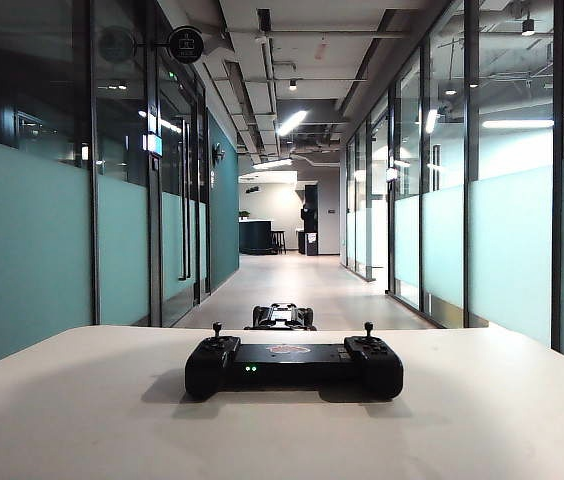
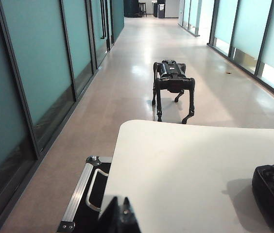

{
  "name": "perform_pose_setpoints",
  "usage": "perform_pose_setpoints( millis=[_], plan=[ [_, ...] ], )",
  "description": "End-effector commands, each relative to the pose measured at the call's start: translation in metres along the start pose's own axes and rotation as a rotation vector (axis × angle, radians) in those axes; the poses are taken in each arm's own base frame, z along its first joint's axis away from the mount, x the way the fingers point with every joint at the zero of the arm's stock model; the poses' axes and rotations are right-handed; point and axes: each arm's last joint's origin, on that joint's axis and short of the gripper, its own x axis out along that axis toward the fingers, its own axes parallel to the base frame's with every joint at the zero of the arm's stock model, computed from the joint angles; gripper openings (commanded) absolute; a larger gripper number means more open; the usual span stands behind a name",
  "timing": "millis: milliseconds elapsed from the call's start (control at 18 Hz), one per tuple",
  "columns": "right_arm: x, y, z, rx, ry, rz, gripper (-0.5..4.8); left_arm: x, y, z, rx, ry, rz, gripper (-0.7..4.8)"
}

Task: Push the left joystick on the remote control sitting on the white table forward to make the robot dog walk in a straight line until it approaches the door.

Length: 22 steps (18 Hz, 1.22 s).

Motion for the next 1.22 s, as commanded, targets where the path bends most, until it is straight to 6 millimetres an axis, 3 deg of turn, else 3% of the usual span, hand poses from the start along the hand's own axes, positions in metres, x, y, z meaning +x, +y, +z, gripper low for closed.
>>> perform_pose_setpoints(
  millis=[55,388,832,1221],
  plan=[
    [0.000,0.000,0.001,-0.002,-0.033,-0.001,-0.06,0.000,0.000,0.002,0.006,-0.013,0.002,-0.06],
    [0.000,0.000,0.006,-0.005,-0.079,-0.004,-0.06,0.000,0.000,0.003,0.005,-0.016,0.003,-0.06],
    [-0.006,0.000,0.032,-0.009,-0.162,-0.024,-0.06,-0.001,0.000,0.013,-0.055,-0.075,0.002,-0.06],
    [-0.006,0.001,0.040,-0.011,-0.165,0.007,-0.05,0.011,0.000,0.036,-0.052,-0.092,-0.018,-0.06]
  ],
)
